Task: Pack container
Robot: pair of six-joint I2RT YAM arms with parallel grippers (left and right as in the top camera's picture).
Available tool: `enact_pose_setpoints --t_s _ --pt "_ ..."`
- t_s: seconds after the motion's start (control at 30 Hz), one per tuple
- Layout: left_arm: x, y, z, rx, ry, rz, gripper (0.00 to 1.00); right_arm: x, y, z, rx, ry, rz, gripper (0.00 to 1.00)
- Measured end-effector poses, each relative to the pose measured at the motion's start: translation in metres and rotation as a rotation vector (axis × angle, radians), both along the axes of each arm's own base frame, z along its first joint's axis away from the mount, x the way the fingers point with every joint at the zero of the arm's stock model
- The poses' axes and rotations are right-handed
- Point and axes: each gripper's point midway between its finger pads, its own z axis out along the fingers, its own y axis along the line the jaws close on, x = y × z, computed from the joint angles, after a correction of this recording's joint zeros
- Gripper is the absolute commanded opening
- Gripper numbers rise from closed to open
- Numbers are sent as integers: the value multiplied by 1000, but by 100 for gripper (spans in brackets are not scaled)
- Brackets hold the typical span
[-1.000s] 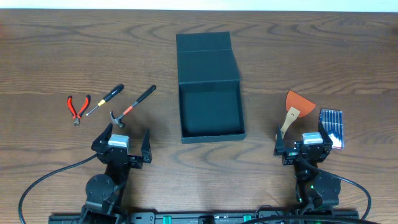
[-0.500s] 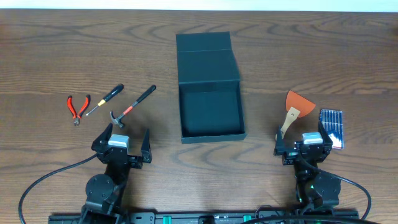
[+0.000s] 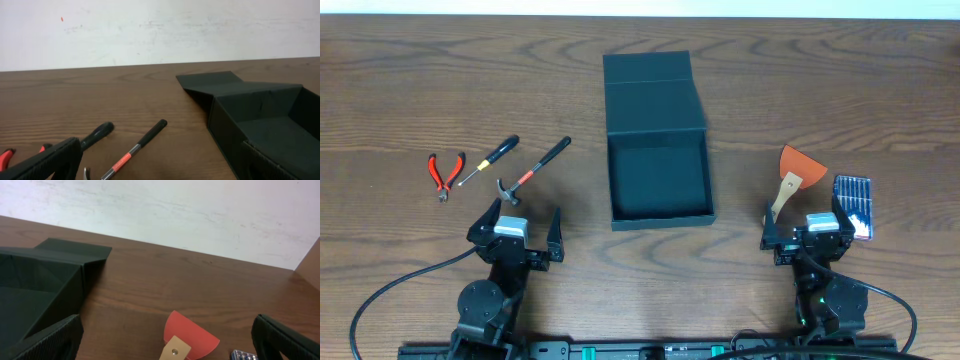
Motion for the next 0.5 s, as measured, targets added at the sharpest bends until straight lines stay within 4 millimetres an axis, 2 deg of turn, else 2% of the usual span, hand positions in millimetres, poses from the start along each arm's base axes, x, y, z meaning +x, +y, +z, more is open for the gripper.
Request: enact_pose_setpoints --t_s 0.5 --pt "0 0 0 0 0 0 99 0 0 0 0 0 0 99"
